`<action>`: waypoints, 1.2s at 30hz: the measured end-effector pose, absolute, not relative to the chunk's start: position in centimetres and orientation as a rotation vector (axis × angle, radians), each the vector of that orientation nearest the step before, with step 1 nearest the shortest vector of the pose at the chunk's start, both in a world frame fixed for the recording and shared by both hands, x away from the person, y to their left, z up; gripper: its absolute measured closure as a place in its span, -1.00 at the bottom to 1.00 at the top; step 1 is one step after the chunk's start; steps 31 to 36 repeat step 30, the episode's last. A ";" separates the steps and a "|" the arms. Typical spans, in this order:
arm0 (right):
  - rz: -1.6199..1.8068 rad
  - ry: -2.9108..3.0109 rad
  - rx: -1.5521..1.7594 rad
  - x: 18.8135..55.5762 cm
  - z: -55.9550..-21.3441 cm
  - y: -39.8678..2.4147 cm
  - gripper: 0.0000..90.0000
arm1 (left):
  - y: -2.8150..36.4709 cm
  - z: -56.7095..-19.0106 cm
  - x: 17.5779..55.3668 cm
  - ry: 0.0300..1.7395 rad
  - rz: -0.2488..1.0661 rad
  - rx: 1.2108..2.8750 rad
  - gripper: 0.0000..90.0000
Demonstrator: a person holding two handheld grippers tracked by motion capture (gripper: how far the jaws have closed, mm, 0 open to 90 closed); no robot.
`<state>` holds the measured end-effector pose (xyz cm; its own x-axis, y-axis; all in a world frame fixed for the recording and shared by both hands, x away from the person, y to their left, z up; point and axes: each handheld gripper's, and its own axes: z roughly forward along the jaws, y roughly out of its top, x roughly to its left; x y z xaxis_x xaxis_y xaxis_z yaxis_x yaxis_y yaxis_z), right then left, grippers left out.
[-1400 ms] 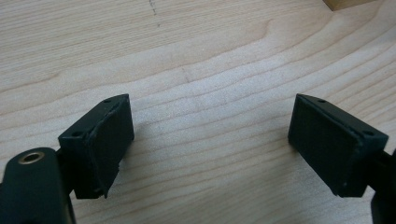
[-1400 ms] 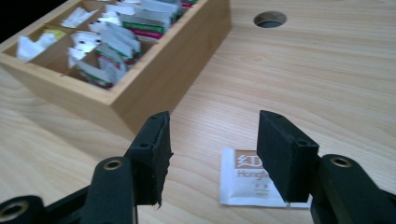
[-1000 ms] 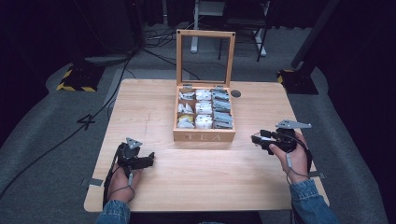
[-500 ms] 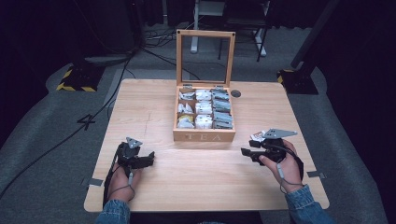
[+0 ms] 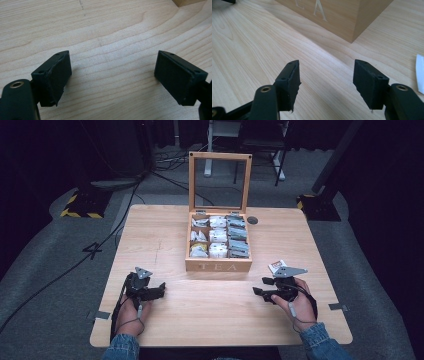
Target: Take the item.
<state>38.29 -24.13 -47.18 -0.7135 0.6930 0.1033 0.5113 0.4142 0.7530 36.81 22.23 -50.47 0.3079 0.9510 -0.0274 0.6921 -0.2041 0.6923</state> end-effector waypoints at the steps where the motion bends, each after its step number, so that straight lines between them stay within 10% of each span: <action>1: 1.175 2.448 1.060 38.3 -47.5 -24.1 -0.13 | 22.2 -50.5 36.8 1.452 0.553 1.975 -0.68; 36: 1.059 2.445 0.970 38.0 -50.5 -22.6 -0.69 | 22.3 -50.5 36.9 1.450 0.554 1.978 -0.67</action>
